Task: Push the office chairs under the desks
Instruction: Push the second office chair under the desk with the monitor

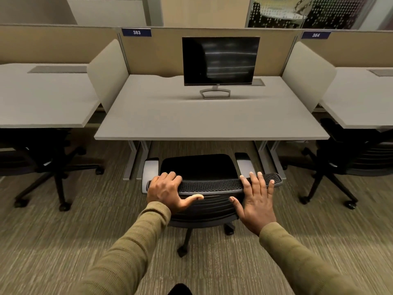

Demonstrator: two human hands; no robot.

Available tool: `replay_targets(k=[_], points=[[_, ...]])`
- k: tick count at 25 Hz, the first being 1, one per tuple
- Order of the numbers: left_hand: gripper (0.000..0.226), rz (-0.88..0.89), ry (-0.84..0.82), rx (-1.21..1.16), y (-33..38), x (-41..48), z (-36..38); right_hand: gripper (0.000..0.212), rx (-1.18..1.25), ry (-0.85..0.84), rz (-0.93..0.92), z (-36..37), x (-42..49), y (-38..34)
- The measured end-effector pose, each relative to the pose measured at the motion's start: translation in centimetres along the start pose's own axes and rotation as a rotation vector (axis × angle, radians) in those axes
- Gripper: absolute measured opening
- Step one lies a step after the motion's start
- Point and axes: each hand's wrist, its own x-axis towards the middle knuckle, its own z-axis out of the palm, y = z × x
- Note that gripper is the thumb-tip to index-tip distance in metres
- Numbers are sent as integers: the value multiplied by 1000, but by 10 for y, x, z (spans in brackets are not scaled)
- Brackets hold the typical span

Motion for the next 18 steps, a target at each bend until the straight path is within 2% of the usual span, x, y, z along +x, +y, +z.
replay_targets(k=[3, 7, 14, 18], points=[[88, -9, -3, -4, 14, 23, 9, 99, -142, -167, 24, -8, 25, 20], [88, -32, -8, 16, 23, 67, 27, 116, -227, -303, 50, -9, 73, 44], [94, -14, -11, 38, 19, 161, 68, 124, -335, -532, 28, -5, 178, 77], [97, -19, -12, 14, 12, 217, 89, 125, -341, -576, 29, 3, 232, 91]])
